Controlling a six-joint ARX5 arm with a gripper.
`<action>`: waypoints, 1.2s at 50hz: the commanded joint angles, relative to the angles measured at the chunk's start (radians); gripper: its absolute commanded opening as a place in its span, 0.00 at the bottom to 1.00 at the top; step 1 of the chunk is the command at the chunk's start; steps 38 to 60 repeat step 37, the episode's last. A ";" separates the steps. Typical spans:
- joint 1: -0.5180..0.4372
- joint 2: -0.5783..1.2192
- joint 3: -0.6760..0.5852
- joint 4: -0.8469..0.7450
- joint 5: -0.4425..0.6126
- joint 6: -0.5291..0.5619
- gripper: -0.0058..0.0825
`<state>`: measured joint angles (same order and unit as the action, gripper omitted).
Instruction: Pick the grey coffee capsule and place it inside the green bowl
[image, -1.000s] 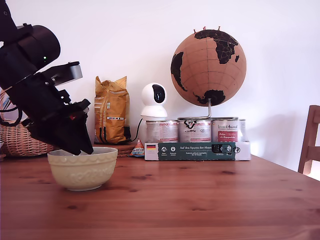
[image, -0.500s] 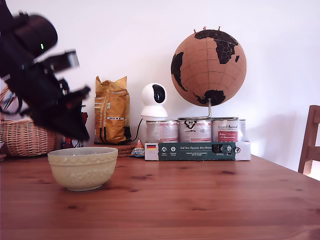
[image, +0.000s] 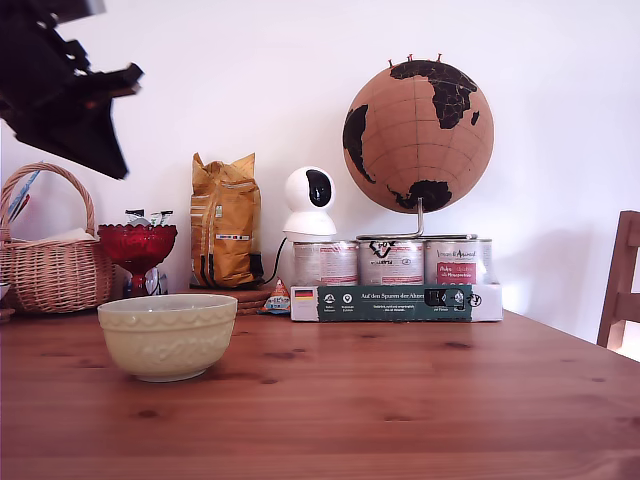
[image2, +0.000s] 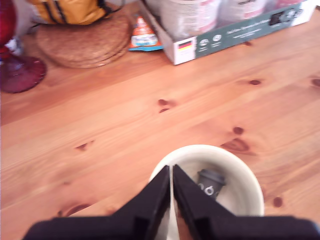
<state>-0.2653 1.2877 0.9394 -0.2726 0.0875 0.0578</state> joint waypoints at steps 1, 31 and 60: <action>0.032 -0.053 -0.002 -0.011 -0.006 -0.004 0.04; 0.191 -0.527 -0.156 -0.019 0.038 -0.011 0.04; 0.191 -0.586 -0.156 -0.023 0.036 -0.029 0.04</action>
